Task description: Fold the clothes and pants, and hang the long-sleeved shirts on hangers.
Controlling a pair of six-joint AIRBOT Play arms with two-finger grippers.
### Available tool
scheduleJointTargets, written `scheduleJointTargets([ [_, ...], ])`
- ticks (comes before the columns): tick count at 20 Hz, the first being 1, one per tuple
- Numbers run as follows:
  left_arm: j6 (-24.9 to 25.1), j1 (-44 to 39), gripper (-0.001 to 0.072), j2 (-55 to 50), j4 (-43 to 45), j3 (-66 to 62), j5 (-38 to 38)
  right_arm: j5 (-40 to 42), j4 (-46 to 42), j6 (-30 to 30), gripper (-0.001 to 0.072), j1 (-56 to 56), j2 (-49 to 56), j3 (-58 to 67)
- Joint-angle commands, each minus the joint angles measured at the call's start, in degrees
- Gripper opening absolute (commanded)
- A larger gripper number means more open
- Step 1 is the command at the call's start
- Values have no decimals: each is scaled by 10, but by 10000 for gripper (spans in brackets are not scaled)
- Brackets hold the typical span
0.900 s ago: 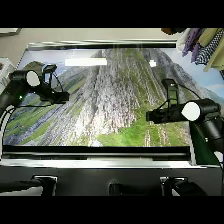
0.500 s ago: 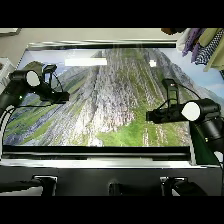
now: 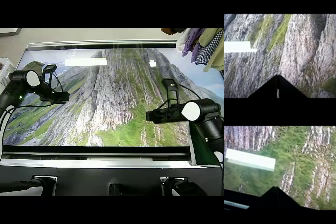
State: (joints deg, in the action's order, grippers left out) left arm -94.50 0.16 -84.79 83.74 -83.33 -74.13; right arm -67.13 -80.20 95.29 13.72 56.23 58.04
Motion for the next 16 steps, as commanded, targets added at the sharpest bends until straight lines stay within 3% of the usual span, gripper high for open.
scheduleJointTargets([
  [1,0,0,18,0,0,0,0,0,0,0,30,1,0,0],
  [14,0,0,33,-1,4,0,7,0,0,0,30,1,0,0],
  [15,0,2,222,-3,21,0,22,0,0,0,30,1,0,0],
  [16,-6,4,698,-6,49,0,39,0,0,0,30,1,0,0],
])
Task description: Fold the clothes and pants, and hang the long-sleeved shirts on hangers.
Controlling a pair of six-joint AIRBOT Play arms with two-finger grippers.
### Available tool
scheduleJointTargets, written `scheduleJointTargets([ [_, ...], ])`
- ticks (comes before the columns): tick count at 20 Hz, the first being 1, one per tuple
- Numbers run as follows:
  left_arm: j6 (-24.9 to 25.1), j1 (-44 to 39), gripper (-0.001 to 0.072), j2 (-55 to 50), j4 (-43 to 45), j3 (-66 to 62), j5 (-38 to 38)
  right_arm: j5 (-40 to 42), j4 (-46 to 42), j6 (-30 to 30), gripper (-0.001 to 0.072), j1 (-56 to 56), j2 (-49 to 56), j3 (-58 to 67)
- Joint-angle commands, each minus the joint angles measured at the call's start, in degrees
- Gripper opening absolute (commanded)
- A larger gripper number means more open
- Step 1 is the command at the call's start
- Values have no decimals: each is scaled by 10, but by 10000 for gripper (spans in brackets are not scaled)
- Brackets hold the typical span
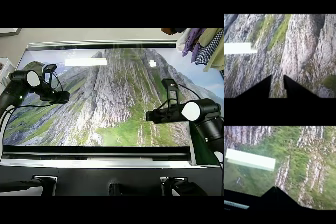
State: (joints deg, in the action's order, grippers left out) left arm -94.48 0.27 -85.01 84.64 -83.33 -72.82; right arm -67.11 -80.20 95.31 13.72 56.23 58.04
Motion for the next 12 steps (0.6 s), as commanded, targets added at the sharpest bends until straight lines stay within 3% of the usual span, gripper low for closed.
scheduleJointTargets([
  [1,-21,5,720,-7,91,0,49,0,0,0,30,1,0,0],
  [3,-115,27,720,-17,206,0,148,0,0,0,30,1,0,0],
  [6,-219,113,715,-47,223,-6,355,0,0,0,30,0,0,0],
  [8,-231,171,635,-99,223,-49,373,0,0,0,30,0,0,0],
  [12,-230,249,679,-203,219,-152,322,0,0,0,30,0,0,0],
])
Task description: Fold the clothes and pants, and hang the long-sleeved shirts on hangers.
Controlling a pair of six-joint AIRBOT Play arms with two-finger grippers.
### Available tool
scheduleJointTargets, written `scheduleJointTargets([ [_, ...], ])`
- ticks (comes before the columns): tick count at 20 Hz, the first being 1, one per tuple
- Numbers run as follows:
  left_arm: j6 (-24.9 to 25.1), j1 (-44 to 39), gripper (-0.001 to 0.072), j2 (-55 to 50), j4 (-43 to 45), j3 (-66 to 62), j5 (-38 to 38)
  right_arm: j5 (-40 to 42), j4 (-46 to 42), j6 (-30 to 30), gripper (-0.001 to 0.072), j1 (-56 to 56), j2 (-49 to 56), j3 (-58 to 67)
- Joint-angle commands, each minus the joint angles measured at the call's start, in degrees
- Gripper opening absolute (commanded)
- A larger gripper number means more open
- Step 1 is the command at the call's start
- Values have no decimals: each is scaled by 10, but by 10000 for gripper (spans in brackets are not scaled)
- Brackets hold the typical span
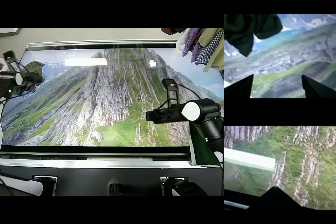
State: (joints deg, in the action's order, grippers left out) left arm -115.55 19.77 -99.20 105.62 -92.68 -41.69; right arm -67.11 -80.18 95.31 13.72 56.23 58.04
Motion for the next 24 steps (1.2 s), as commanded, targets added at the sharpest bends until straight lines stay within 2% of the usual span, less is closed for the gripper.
scheduleJointTargets([
  [1,-19,65,682,-80,9,-81,9,0,0,0,30,1,0,0],
  [4,-19,91,687,-132,9,-143,10,0,0,0,30,1,0,0],
  [5,-20,97,720,-151,9,-162,10,0,0,0,30,0,0,0],
  [10,-23,103,720,-240,2,-237,15,0,0,0,30,0,0,0],
  [14,-71,106,719,-272,-2,-240,38,0,0,0,30,1,0,0],
  [15,-71,108,678,-277,-2,-240,38,0,0,0,30,1,0,0],
  [16,-71,109,565,-280,-6,-240,35,0,0,0,30,1,0,0],
  [17,-70,110,408,-282,-13,-240,31,0,0,0,30,1,0,0],
  [18,-70,112,171,-281,-25,-240,23,0,0,0,30,1,0,0],
  [19,-68,113,77,-279,-37,-240,14,0,0,0,30,0,0,0],
  [20,-63,113,16,-275,-48,-240,7,0,0,0,30,1,0,0],
  [24,44,101,11,-237,-136,-240,-14,0,0,0,30,0,0,0],
])
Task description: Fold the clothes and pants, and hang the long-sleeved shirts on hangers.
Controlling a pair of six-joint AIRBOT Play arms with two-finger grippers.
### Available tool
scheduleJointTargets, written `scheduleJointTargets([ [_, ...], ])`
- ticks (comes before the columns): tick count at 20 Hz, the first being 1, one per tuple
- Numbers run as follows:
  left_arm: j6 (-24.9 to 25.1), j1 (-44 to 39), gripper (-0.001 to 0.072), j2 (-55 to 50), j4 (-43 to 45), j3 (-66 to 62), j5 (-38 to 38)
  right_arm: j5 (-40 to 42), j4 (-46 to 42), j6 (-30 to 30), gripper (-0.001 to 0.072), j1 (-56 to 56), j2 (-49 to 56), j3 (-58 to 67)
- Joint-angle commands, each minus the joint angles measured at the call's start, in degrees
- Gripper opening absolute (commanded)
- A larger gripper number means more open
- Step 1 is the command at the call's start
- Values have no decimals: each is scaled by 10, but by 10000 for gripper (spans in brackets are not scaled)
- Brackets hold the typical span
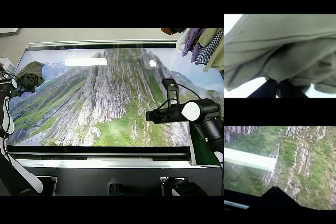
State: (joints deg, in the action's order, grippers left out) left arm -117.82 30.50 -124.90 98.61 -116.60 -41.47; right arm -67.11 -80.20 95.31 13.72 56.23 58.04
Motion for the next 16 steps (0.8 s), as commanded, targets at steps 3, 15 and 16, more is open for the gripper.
scheduleJointTargets([
  [3,146,-42,10,69,-134,0,-57,0,0,0,30,1,0,0],
  [15,147,-379,10,264,-192,40,-284,0,0,0,30,0,0,0],
  [16,137,-407,10,275,-192,40,-304,0,0,0,30,1,0,0],
])
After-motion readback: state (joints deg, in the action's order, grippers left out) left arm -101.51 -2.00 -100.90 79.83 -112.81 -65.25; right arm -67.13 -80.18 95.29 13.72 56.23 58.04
